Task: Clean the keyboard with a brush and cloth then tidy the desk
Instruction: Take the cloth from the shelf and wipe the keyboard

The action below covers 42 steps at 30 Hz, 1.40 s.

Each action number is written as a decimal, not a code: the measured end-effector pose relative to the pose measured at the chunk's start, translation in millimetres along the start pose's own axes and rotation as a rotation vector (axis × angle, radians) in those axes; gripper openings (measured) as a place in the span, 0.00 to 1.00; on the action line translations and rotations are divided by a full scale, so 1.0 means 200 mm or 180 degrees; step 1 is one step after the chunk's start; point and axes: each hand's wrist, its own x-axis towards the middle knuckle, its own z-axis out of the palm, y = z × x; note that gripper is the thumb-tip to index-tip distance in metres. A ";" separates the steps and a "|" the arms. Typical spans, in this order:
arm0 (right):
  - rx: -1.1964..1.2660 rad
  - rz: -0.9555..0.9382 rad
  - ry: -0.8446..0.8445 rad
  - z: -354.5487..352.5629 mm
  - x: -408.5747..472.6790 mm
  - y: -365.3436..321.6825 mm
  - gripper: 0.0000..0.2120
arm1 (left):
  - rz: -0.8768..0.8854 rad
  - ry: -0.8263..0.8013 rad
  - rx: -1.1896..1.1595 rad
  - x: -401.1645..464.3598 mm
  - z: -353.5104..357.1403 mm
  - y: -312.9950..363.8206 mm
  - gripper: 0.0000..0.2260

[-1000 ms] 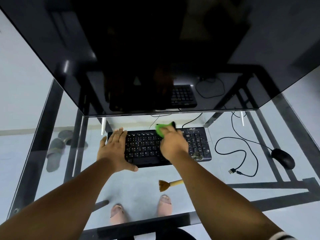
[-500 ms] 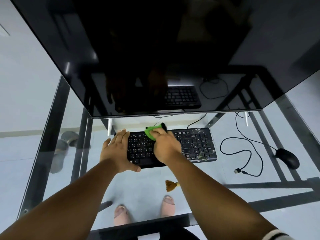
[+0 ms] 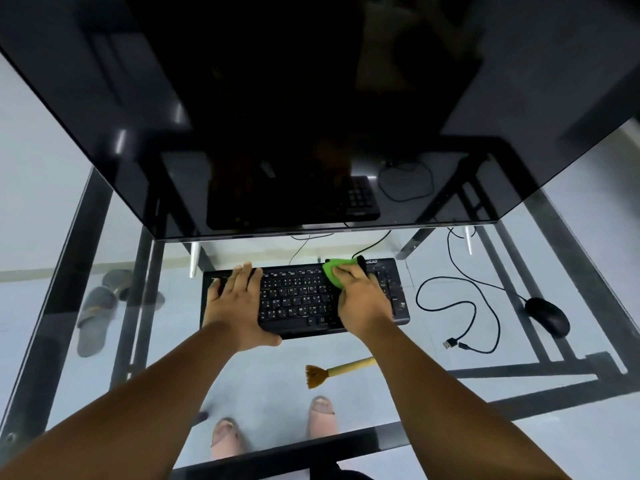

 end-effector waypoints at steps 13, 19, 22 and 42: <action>0.0155 0.0267 0.0227 -0.05 0.06 0.16 0.27 | 0.0106 -0.0194 0.0230 0.12 -0.01 0.36 0.61; 0.0027 0.0541 0.0403 -0.14 0.04 0.43 0.25 | 0.0056 -0.0173 0.0247 0.11 -0.03 0.37 0.62; 0.0163 0.0872 0.0506 -0.14 0.08 0.42 0.25 | 0.0034 -0.0173 0.0214 0.12 -0.03 0.38 0.62; -0.0056 -0.0230 0.0197 -0.10 0.04 0.38 0.26 | 0.0031 -0.0149 0.0230 0.11 -0.04 0.38 0.62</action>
